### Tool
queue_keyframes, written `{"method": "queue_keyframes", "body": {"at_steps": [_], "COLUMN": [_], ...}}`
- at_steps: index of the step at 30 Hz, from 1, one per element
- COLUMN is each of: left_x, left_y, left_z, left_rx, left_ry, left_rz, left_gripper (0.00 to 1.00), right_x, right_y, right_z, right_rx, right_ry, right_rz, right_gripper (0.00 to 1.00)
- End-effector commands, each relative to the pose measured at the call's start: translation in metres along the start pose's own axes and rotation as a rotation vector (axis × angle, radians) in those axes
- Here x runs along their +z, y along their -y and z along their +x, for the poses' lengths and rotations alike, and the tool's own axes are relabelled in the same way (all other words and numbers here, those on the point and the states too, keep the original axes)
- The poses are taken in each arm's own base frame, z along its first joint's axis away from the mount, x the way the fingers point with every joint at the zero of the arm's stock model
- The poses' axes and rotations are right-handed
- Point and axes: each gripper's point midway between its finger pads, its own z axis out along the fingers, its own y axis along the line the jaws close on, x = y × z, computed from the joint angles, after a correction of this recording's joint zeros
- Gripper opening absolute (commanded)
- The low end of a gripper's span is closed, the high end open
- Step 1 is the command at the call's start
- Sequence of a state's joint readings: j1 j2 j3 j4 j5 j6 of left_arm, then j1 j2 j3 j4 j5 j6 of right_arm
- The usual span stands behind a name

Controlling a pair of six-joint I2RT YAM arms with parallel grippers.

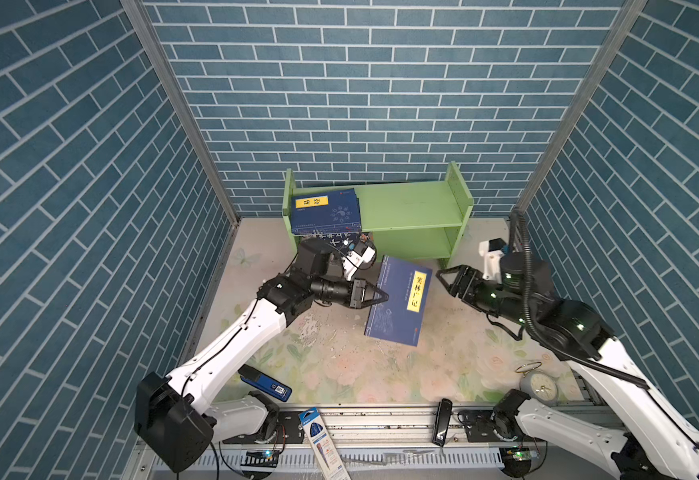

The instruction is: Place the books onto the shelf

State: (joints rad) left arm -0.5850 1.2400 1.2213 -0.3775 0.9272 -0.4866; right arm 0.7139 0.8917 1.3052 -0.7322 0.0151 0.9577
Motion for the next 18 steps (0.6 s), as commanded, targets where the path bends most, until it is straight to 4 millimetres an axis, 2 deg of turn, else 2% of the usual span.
{"method": "queue_keyframes", "body": {"at_steps": [1,4,8,11,14,18], "left_x": [-0.017,-0.029,-0.050,-0.073,-0.103,-0.146], "left_y": [0.032,0.050,0.062,0.057,0.046,0.034], "left_z": [-0.029,-0.064,-0.108,-0.142,-0.174,-0.204], "left_rx": [0.158,0.231,0.276,0.240,0.191,0.151], "left_ry": [0.046,0.136,0.278,0.403,0.537,0.702], "left_rz": [-0.006,-0.035,-0.082,-0.120,-0.138,-0.172], "left_gripper": [0.01,0.02,0.05,0.03,0.03,0.02], "right_x": [-0.023,-0.029,-0.019,-0.009,-0.003,0.027], "right_y": [-0.022,-0.059,-0.088,-0.106,-0.121,-0.132], "right_z": [-0.027,-0.041,-0.048,-0.049,-0.054,-0.049], "right_rx": [-0.082,-0.102,-0.119,-0.121,-0.109,-0.081], "right_ry": [0.104,0.149,0.161,0.167,0.196,0.151], "right_rz": [-0.063,-0.211,-0.331,-0.430,-0.518,-0.559], "right_gripper": [0.65,0.65,0.65,0.65,0.65,0.65]}}
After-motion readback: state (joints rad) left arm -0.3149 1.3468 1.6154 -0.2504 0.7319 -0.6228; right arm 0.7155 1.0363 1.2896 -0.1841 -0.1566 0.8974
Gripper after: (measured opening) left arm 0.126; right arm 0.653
